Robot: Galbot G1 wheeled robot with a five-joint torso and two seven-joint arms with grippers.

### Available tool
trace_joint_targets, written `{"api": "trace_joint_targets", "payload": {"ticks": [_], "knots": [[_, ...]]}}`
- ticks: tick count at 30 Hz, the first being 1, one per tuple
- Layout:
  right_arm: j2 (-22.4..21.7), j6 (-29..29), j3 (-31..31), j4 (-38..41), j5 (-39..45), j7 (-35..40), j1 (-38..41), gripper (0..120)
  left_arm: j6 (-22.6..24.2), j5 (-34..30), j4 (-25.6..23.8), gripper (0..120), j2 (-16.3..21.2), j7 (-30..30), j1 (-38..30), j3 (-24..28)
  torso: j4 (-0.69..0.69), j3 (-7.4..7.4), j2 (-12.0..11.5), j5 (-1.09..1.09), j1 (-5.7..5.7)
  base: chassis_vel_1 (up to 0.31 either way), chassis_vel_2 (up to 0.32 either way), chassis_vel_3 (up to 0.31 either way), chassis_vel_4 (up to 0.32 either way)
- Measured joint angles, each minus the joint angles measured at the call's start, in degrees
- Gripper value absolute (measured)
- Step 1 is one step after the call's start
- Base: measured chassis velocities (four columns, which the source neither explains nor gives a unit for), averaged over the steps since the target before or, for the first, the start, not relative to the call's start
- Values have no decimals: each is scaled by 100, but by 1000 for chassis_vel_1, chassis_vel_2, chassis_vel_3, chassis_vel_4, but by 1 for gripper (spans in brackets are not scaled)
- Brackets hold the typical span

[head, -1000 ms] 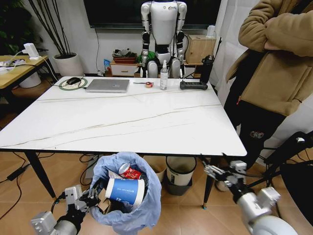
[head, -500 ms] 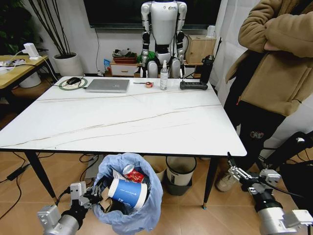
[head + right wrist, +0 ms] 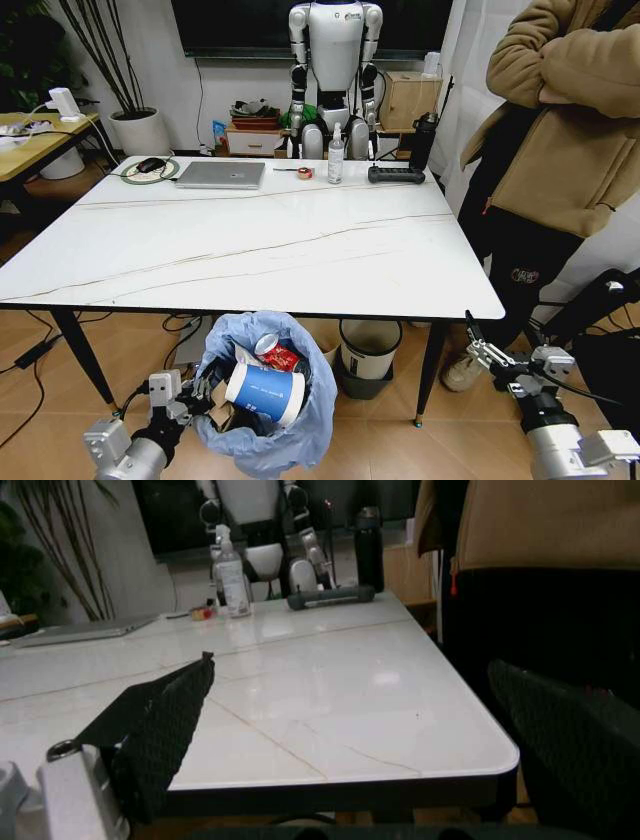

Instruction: Pick up the trash bin and place the trash from the table into it.

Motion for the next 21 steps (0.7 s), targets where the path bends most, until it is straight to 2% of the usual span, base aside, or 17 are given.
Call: {"api": "trace_joint_targets", "payload": {"ticks": [4,21], "knots": [[-5,-2,-4,0,5,2,3,100,33,-25,26,0,-42,47,-6,5,0,-15,-34,0,-18,0,0,0,0],[-14,-11,-15,-1,19,10,9,100,60,-17,362,0,-309,203,-199,83,0,-307,-555,0,-245,0,0,0,0]]}}
